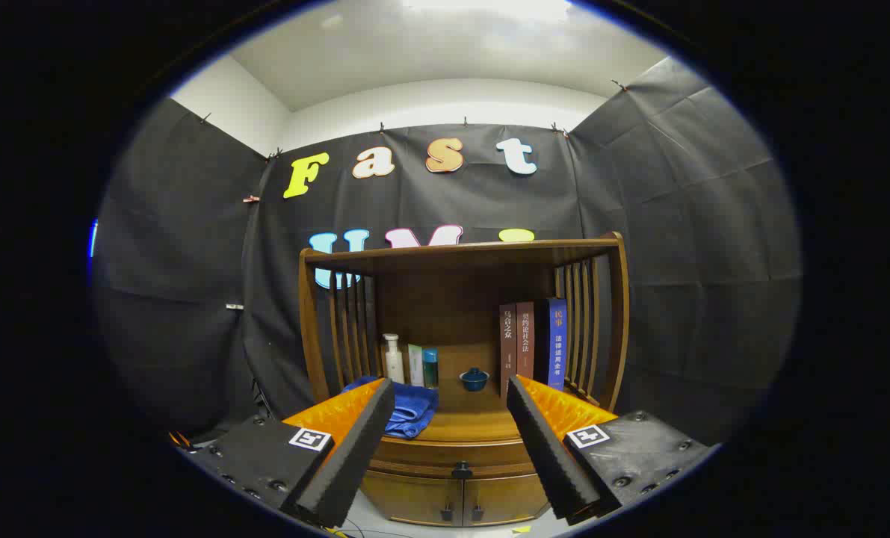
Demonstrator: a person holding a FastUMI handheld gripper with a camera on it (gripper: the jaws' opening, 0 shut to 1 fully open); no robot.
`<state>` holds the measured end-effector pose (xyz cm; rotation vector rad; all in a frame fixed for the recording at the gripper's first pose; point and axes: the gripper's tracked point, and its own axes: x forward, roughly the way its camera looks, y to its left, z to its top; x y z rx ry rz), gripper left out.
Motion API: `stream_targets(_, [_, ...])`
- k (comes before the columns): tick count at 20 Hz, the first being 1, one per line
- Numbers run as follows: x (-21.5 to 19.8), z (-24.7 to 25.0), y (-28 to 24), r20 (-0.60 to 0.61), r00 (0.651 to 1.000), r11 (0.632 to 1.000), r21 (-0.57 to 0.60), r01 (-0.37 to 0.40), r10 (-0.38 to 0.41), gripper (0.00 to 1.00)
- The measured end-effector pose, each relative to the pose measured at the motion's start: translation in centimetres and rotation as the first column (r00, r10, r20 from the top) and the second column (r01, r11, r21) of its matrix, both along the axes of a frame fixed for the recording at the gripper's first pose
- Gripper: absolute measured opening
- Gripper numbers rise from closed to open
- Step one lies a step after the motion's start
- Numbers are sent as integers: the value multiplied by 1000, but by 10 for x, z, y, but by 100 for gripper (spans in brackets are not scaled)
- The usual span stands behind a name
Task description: Pull open the drawer, take out the items inside it, and place them on the countertop above the cabinet.
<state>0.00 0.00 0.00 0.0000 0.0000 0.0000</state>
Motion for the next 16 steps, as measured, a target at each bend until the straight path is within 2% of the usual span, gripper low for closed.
stream_targets(16, [1, 2, -1, 4, 1000, 1000, -14, 19, -19, 99])
